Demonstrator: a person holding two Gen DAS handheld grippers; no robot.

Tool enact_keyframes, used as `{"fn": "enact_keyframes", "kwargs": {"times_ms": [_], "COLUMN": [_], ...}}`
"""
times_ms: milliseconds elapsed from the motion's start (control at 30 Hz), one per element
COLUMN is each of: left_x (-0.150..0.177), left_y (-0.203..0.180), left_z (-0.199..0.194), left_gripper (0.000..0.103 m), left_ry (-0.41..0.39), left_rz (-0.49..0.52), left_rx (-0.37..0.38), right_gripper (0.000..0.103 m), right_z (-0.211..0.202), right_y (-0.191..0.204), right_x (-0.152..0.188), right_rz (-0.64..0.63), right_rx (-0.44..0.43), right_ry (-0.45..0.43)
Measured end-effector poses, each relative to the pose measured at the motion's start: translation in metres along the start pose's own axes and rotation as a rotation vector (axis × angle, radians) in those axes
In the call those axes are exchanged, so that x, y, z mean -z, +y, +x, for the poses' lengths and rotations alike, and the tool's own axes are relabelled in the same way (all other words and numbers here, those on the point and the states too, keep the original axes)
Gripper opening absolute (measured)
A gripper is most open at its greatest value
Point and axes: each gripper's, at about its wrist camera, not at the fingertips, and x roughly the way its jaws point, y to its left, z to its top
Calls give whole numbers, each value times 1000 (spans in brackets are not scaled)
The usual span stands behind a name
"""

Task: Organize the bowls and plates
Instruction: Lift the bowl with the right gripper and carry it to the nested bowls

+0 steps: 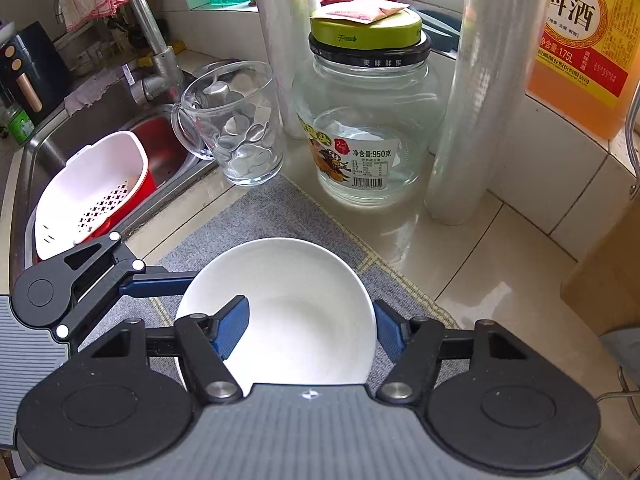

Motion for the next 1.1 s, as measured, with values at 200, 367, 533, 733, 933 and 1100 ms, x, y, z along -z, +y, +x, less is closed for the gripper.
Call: {"fn": "enact_keyframes", "kwargs": {"times_ms": [200,367,533,733,933,1100], "left_x": [0,1,0,-1,-4,-6], "left_y": [0,0,1,0,-6,-13], "left_z": [1,2,2,1,-11,-23], "left_gripper": [94,95,94,94,94,94], "left_ry": [-3,-13,-10,-2,2,16], "left_rz": [5,14,21,17,26,45], "left_rx": [4,4,11,24,39,44], "right_gripper": [72,72,72,73,73,73], "right_z": [3,1,1,-1,-12,-27], "right_y": [-2,-3,-1,-1,-1,4], "right_x": [-2,-1,-1,0,4,9], "right_rz": [6,13,14,30,60,81], "right_rx": [-11,-12,-8,-4,-21,-34], "right_ry": [5,7,11,10,7,10]}}
